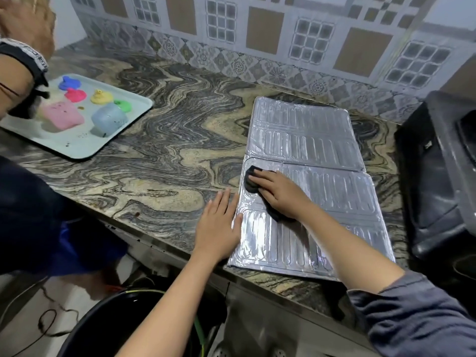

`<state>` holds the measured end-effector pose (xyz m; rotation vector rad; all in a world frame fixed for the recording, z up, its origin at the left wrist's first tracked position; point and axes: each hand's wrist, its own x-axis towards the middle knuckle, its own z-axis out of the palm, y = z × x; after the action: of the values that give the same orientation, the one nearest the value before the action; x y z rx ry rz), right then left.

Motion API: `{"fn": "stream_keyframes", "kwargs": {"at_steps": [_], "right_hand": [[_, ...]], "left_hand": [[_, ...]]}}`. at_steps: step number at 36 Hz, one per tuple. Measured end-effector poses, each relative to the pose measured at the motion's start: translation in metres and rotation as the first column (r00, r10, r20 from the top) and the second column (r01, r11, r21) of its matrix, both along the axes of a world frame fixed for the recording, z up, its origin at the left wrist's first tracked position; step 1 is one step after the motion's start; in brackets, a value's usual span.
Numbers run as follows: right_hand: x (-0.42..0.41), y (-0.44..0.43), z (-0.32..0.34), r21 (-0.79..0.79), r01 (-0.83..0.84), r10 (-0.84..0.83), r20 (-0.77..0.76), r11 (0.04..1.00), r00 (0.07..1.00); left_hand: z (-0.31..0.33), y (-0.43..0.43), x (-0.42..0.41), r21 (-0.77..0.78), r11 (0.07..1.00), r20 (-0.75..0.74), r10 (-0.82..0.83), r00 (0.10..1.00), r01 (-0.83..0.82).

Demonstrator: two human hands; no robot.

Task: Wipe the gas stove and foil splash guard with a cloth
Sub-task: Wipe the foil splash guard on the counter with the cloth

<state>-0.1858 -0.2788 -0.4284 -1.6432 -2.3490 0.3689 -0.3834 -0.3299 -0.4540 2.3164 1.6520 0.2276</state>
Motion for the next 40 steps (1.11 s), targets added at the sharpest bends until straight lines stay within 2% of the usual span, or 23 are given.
{"fn": "stream_keyframes", "kwargs": {"at_steps": [3,7,11,15,18,22,27,32,37,40], "right_hand": [[0.025,-0.014,-0.002,-0.010,0.086,-0.086,-0.027,0.996,0.996],[0.063,-0.031,-0.003,-0.024,0.327,-0.328,-0.038,0.945,0.944],[0.095,-0.057,-0.004,-0.045,0.569,-0.570,-0.013,0.821,0.821],[0.106,-0.085,-0.012,0.014,0.741,-0.741,0.012,0.672,0.672],[0.092,-0.101,-0.015,0.059,0.811,-0.812,-0.005,0.582,0.583],[0.062,-0.110,-0.015,0.038,0.862,-0.860,-0.051,0.506,0.507],[0.031,-0.101,-0.014,0.025,0.823,-0.821,-0.066,0.567,0.568],[-0.004,-0.086,-0.012,0.004,0.714,-0.712,-0.065,0.700,0.699],[-0.029,-0.087,-0.007,-0.021,0.483,-0.484,-0.056,0.875,0.873],[-0.020,-0.098,-0.005,-0.048,0.315,-0.316,-0.041,0.948,0.948]], "left_hand": [[0.000,0.000,0.000,-0.004,1.000,0.009,-0.001,1.000,0.001],[-0.001,0.000,0.000,-0.008,1.000,0.016,0.002,1.000,-0.002],[0.000,-0.001,0.000,-0.003,1.000,0.014,0.002,1.000,-0.002],[0.001,-0.001,0.001,0.003,1.000,0.010,0.003,1.000,-0.003],[0.000,-0.002,0.001,0.007,1.000,-0.003,0.002,1.000,-0.002],[-0.001,-0.002,0.002,0.018,1.000,0.006,0.009,1.000,-0.009],[-0.002,-0.002,0.002,0.037,0.999,0.017,0.009,1.000,-0.010],[-0.003,-0.002,0.002,0.053,0.999,0.021,0.006,1.000,-0.007],[-0.005,-0.001,0.002,0.055,0.998,0.022,0.010,1.000,-0.011],[-0.006,0.000,0.001,0.050,0.999,0.019,0.004,1.000,-0.005]]}}
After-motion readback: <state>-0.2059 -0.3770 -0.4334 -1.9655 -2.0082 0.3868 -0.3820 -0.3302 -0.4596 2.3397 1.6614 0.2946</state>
